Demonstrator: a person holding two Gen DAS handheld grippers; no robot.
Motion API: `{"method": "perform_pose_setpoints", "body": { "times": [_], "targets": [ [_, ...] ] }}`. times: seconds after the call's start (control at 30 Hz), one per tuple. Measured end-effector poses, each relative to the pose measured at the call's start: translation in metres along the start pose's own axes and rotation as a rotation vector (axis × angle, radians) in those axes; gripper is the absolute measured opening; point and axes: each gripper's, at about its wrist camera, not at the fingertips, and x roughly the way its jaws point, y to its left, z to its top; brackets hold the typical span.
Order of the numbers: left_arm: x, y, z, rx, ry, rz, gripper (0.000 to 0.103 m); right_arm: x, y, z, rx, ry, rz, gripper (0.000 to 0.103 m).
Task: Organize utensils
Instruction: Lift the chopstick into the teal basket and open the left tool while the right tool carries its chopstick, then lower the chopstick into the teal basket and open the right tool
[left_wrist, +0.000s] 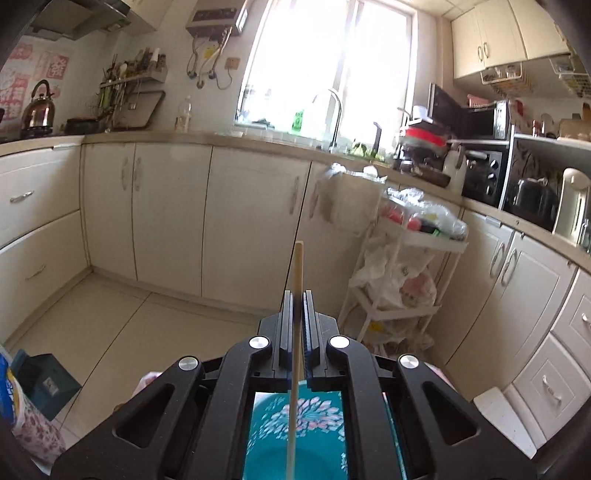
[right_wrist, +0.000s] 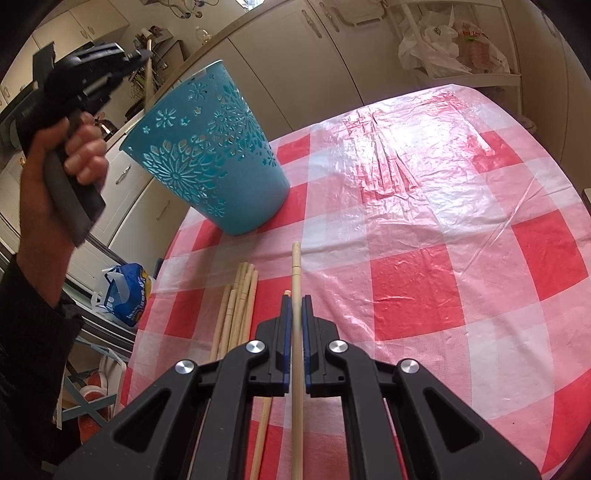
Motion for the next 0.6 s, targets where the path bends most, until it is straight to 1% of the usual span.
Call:
{"method": "perform_pose_setpoints", "body": {
  "times": [0.23,0.3,0.37,0.43,0.5,0.53,0.6],
  "targets": [
    [0.000,0.004,-0.024,0.024,0.054,-0.003,0.005,-0.007,-0.003,0.002,0.018,-0.040,0.015,0.006],
    [-0.003,0.003,-0.031,0.052,0.089,-0.008,0.007,-0.011,-0.003,0.003,0.021,-0.061,0.026,0.006],
    [-0.008,0.004,-0.039,0.072,0.120,-0.003,0.015,-0.016,-0.003,0.005,0.022,-0.083,0.041,0.006],
    [-0.017,0.009,-0.044,0.068,0.129,0.013,0.035,-0.023,-0.002,0.007,0.023,-0.110,0.061,0.006],
    [-0.035,0.019,-0.052,0.044,0.127,0.037,0.046,-0.029,0.000,0.010,0.026,-0.137,0.084,0.006],
    [-0.045,0.024,-0.057,0.030,0.124,0.042,0.049,-0.033,0.000,0.012,0.029,-0.149,0.097,0.006],
    [-0.064,0.031,-0.069,0.009,0.119,0.048,0.051,-0.043,0.002,0.018,0.039,-0.186,0.135,0.006]
  ]
}}
